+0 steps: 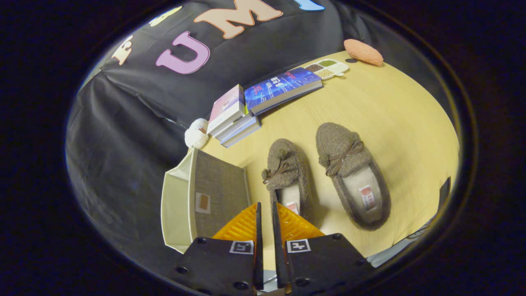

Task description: Open the storage box then place both shoes into the box .Put the left shoe in first, then the right shoe, with the right side of both shoes facing outward in a uniform manner.

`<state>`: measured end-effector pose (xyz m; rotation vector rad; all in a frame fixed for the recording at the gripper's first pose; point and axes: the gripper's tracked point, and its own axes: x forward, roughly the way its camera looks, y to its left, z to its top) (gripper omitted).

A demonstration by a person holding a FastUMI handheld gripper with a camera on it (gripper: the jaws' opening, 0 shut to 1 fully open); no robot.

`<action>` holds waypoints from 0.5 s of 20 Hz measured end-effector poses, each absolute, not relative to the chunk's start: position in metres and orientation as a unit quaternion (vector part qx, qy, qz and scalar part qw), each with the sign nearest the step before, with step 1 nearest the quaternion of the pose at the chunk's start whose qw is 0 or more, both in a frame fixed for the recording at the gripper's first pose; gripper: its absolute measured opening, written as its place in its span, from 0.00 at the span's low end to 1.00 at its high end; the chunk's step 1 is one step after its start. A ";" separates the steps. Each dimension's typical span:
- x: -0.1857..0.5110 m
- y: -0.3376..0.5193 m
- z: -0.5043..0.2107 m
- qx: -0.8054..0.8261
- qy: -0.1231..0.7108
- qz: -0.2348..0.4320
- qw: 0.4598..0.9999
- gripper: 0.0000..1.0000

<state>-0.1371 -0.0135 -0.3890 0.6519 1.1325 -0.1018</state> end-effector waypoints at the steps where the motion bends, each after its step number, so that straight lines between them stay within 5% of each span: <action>1: -0.140 -0.013 -0.394 0.299 0.532 -0.047 0.791 0.15; 10: -0.153 -0.027 -0.423 0.263 0.561 -0.080 0.781 0.33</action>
